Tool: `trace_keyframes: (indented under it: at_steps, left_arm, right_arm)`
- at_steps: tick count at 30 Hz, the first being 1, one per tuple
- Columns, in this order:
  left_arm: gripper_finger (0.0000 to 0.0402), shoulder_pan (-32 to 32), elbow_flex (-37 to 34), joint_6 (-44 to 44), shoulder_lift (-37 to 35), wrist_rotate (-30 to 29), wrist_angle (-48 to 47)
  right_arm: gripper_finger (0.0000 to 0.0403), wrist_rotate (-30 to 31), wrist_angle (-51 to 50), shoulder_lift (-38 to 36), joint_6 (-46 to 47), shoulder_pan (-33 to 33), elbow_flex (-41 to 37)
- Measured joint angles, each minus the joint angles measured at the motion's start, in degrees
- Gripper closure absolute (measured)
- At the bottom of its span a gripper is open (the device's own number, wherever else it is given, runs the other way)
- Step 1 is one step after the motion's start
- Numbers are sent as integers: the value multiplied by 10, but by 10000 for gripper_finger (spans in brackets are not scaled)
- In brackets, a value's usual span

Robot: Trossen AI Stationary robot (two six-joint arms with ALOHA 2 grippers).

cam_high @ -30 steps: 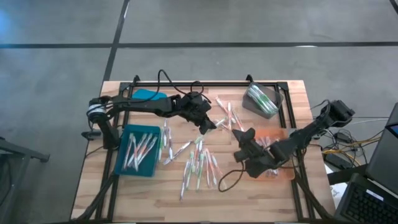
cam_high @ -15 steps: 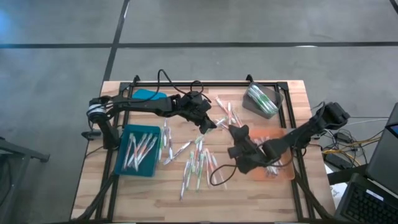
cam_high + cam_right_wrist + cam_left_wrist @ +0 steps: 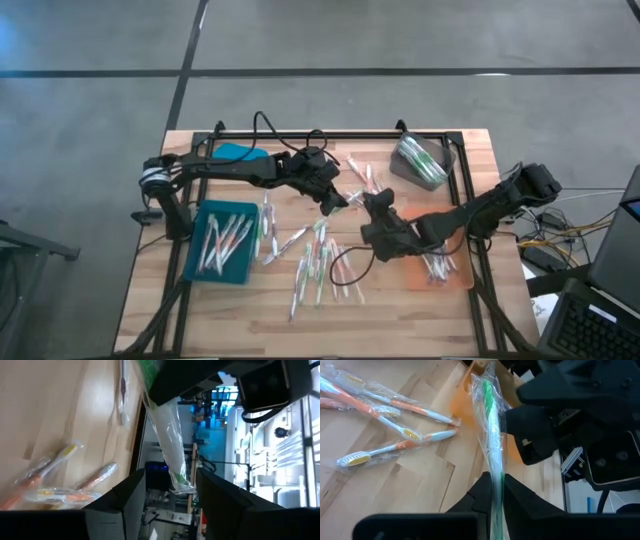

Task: Pick & Place Toothbrushes
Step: Put the green toothbrush into the black bin

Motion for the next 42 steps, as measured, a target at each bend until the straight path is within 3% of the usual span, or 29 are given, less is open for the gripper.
trace_keyframes:
  at_steps: [12, 19, 30, 42]
  left_arm:
    - [370, 0, 0, 9, 0, 0, 0]
    - [365, 0, 0, 8, 0, -1, 0]
    - [365, 1, -1, 11, -1, -1, -8]
    - [357, 1, -2, 12, -1, -4, -6]
  right_arm:
    - [227, -66, 54, 1, 0, -40, 0]
    - [266, -86, 56, 1, 17, -57, 0]
    - [363, -142, 51, 1, 58, -74, -3]
    - [363, -155, 58, 1, 63, -79, -10]
